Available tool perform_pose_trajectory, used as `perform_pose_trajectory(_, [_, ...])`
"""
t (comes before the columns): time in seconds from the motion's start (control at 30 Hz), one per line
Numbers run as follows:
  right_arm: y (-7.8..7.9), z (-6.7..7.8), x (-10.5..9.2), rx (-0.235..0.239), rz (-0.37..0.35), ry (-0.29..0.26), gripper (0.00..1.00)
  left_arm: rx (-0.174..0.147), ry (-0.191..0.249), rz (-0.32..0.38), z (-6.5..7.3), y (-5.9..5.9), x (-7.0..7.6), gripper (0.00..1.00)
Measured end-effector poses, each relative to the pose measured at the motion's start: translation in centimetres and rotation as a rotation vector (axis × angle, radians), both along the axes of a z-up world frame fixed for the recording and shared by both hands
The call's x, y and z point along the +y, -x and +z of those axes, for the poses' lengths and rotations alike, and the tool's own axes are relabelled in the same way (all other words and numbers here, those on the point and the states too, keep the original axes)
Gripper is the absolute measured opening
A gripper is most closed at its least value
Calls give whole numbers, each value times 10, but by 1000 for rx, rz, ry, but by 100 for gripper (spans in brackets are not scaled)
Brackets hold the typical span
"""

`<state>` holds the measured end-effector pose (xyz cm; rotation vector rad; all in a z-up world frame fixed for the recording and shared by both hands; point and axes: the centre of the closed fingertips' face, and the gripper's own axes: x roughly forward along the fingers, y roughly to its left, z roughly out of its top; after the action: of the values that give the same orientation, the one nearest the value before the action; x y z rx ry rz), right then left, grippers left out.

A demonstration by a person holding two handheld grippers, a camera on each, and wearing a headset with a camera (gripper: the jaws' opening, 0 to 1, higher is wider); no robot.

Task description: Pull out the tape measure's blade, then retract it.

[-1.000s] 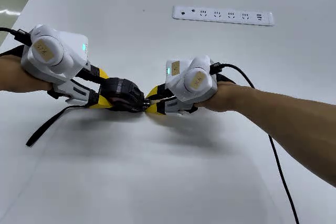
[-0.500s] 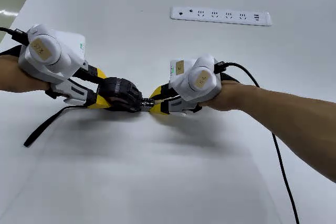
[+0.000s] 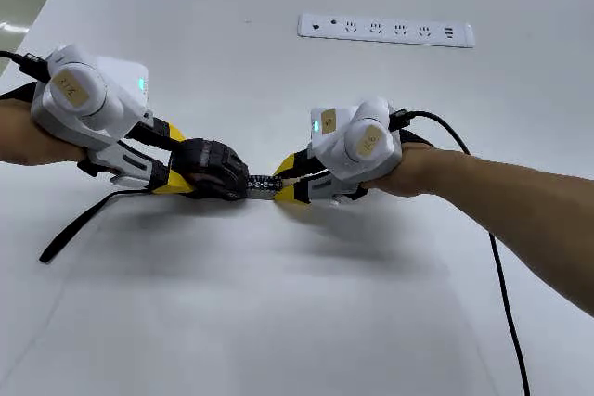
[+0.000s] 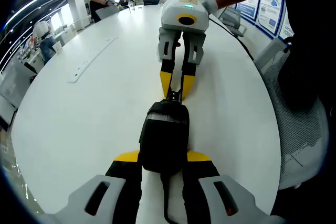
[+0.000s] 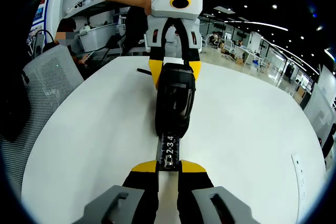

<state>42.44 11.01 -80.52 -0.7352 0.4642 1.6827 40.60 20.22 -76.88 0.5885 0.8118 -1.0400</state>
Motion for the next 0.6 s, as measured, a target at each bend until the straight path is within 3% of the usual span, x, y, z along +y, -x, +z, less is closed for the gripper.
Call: perform_pose_trajectory(0.6, [-4, 0, -20, 2, -20, 20, 9, 7, -7, -1, 0, 1, 3, 24])
